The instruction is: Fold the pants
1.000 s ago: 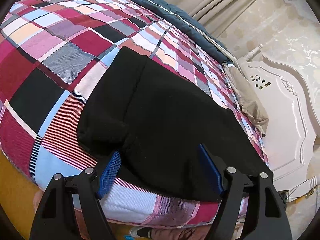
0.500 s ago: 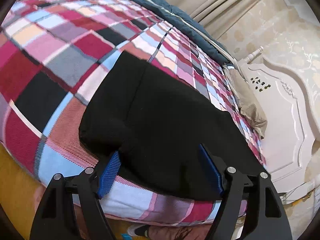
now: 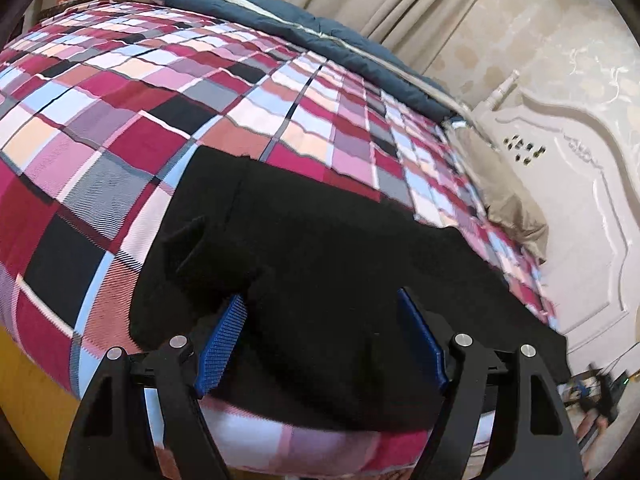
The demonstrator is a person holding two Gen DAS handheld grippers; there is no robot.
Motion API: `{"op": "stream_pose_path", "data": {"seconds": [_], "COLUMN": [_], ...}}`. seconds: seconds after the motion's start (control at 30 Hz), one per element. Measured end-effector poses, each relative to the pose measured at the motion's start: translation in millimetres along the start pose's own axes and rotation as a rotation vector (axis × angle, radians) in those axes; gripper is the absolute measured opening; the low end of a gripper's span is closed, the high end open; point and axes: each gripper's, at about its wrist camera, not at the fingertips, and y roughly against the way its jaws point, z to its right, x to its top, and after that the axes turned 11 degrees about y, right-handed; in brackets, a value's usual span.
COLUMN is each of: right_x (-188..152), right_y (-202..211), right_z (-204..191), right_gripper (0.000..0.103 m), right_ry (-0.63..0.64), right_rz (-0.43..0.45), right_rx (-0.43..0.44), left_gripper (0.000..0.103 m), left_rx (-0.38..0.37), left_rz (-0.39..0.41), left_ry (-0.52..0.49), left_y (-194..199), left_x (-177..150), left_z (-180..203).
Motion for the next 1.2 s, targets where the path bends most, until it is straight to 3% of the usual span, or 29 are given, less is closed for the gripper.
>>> {"op": "stream_pose_path", "data": {"seconds": [0.1, 0.17, 0.27, 0.43, 0.5, 0.53, 0.6, 0.63, 0.67, 0.73, 0.83, 0.9, 1.03, 1.2], "right_x": [36.5, 57.9, 71.9, 75.0, 71.7, 71.4, 69.2, 67.8, 66.5, 67.0, 68.5, 74.7, 90.4, 109.1], "right_y": [-11.5, -35.7, -60.3, -100.3, -107.2, -106.7, -113.7, -115.6, -115.7, -113.7, -110.1, -100.5, -74.9, -38.2], "right_z": [27.2, 46.8, 71.3, 85.0, 84.9, 83.9, 73.1, 68.8, 65.0, 57.3, 49.3, 45.9, 25.6, -43.0], "right_gripper": [0.062, 0.062, 0.062, 0.078, 0.079, 0.077, 0.061, 0.048, 0.031, 0.019, 0.017, 0.017, 0.017, 0.017], "right_ry": [0.098, 0.148, 0.166, 0.143, 0.153, 0.167, 0.24, 0.266, 0.27, 0.262, 0.244, 0.184, 0.102, 0.118], "right_rz": [-0.021, -0.097, -0.158, -0.26, -0.298, -0.308, -0.346, -0.361, -0.371, -0.39, -0.401, -0.374, -0.306, -0.232], "right_rx": [-0.152, -0.24, -0.27, -0.178, -0.184, -0.193, -0.246, -0.255, -0.239, -0.209, -0.222, -0.184, -0.075, 0.096], "left_gripper": [0.075, 0.079, 0.084, 0.088, 0.088, 0.088, 0.088, 0.088, 0.088, 0.088, 0.088, 0.088, 0.088, 0.088], "left_rx": [0.017, 0.015, -0.001, -0.061, -0.084, -0.091, -0.107, -0.114, -0.116, -0.115, -0.106, -0.105, -0.12, -0.145], "left_rz": [-0.004, -0.003, -0.003, -0.009, -0.006, -0.007, -0.007, -0.006, -0.005, -0.004, -0.005, -0.01, -0.018, -0.022], "left_ry": [-0.029, -0.056, -0.064, -0.025, -0.009, -0.004, 0.005, 0.011, 0.013, 0.011, -0.007, -0.021, -0.026, -0.018], "left_y": [-8.0, -9.9, -9.3, -9.7, -9.0, -8.6, -8.3, -8.4, -8.9, -9.5, -10.4, -10.6, -10.2, -9.3], "left_x": [-3.5, -5.9, -7.1, -4.7, -4.5, -4.5, -4.1, -4.1, -4.3, -4.3, -4.8, -5.1, -4.5, -4.1], "left_z": [-0.8, 0.5, 0.5, -6.4, -9.4, -10.3, -12.1, -13.0, -13.2, -13.4, -12.8, -12.4, -13.9, -16.4]}}
